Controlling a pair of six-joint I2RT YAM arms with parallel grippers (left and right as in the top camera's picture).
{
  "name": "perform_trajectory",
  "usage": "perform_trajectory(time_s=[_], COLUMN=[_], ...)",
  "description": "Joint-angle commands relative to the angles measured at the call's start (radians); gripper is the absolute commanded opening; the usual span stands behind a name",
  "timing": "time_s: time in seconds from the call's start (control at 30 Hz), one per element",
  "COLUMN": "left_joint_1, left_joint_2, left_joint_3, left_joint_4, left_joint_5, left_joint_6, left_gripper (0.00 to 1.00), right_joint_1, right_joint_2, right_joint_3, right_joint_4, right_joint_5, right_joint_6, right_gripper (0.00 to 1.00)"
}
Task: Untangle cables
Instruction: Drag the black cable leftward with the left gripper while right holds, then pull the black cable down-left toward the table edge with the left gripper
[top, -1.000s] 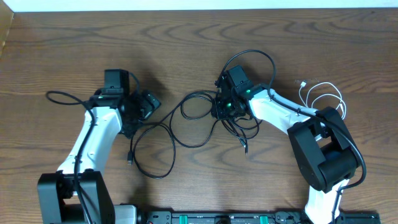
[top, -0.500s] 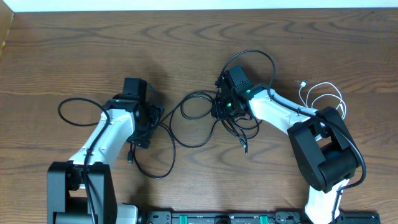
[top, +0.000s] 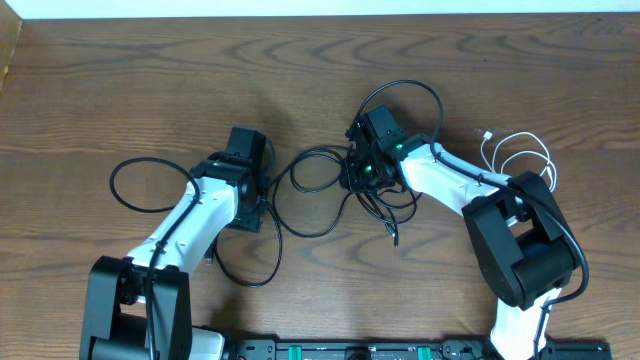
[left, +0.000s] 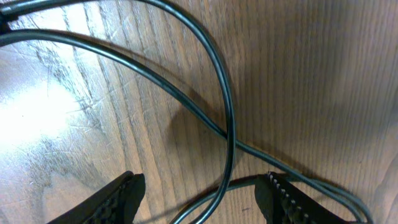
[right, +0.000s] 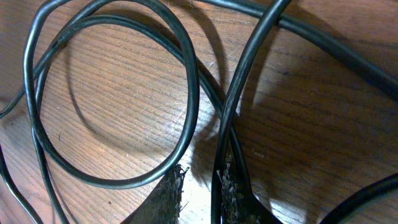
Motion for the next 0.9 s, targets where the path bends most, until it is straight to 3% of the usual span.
perform_trajectory(time_s=[0.0, 0.3, 0.47, 0.6, 0.63, 0.73, 0.87], left_joint_1=[-0.002, -0.002, -0.002, -0.001, 0.000, 0.009, 0.065], left_joint_2=[0.013, 0.122, 0.175, 0.175, 0.175, 0.168, 0.104], left_joint_3=[-0.003, -0.003, -0.003, -0.003, -0.003, 0.000, 0.032], left_joint_4=[-0.001, 0.053, 0.065, 0.078, 0.080, 0.079, 0.039], left_joint_5=[-0.054, -0.053, -0.053, -0.053, -0.053, -0.053, -0.052], left_joint_6=[-0.049, -0.048, -0.048, -0.047, -0.043, -0.017, 0.157], left_gripper=[0.63, 0.63, 0.43, 0.19, 0.08, 0.08, 0.07], right_joint_1=[0.010, 0.010, 0.010, 0.010, 0.010, 0.010, 0.010], right_joint_2=[-0.004, -0.004, -0.004, -0.004, -0.004, -0.004, -0.004], right_joint_3=[-0.017, -0.017, -0.017, -0.017, -0.017, -0.017, -0.017], right_joint_4=[-0.003, -0.003, -0.003, -0.003, -0.003, -0.003, -0.006], right_joint_5=[0.032, 0.032, 0.032, 0.032, 0.032, 0.032, 0.032], right_joint_6=[0.001, 0.001, 0.001, 0.001, 0.001, 0.001, 0.001], right_gripper=[0.20, 0.20, 0.20, 0.20, 0.20, 0.20, 0.20])
